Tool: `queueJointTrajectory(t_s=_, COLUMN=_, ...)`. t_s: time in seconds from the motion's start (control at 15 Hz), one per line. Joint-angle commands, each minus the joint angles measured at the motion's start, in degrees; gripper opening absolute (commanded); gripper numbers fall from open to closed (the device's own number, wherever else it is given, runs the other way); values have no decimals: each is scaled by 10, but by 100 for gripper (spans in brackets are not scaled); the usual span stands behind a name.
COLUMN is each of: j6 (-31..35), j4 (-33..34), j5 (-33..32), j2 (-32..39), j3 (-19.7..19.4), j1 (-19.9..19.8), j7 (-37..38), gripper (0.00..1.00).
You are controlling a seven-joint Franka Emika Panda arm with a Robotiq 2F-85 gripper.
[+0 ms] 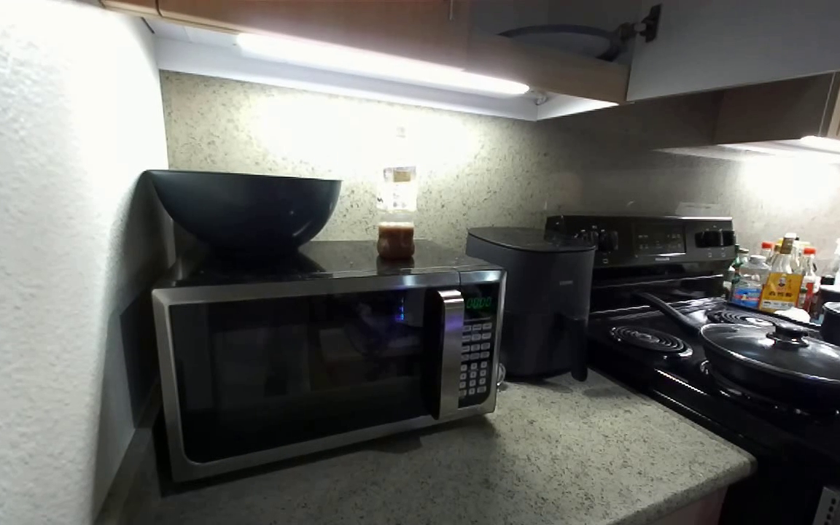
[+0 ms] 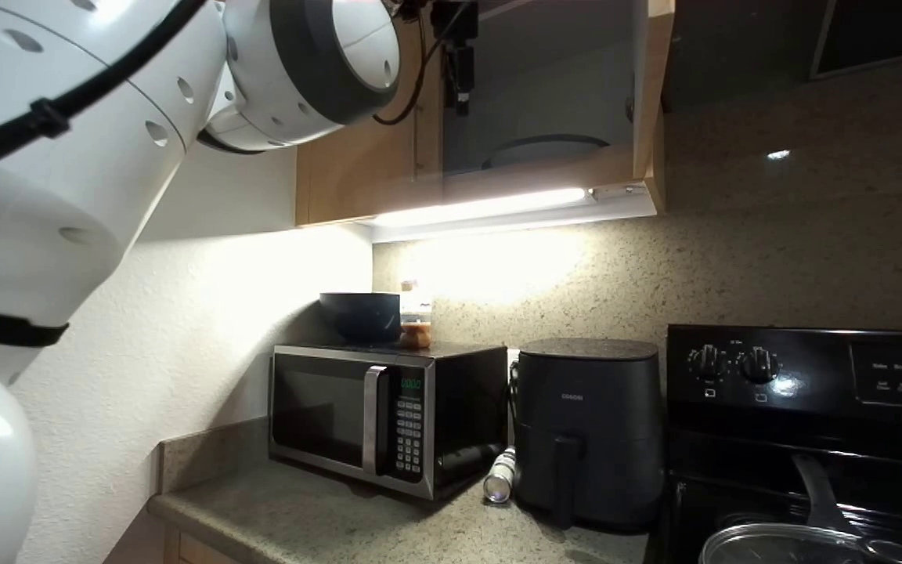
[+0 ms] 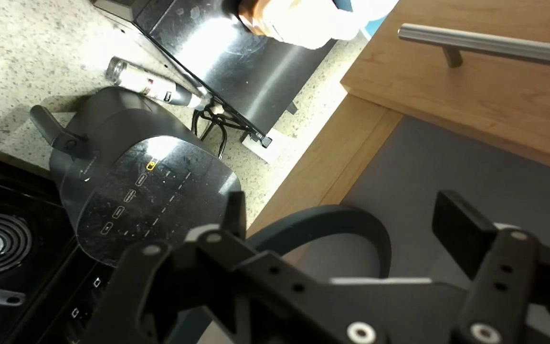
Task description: Take the plastic object in the top cabinet and put it on the counter
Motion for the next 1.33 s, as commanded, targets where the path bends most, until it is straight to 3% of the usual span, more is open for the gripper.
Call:
queueJointTrajectory(t_s=0.0, j6=-1, j4=-9, j5=4, j2=-4, j3=4, j1=-7, j7=8, gripper=100)
queueJointTrajectory(t_s=0.67, j6=-21, j4=-14, j5=71, j2=32, j3=17, j1=-69, j7=119, gripper=100)
queueJointTrajectory(t_s=1.27, j6=-22, j4=-27, j5=97, j2=17, j3=36, j1=-73, j7=198, gripper=100)
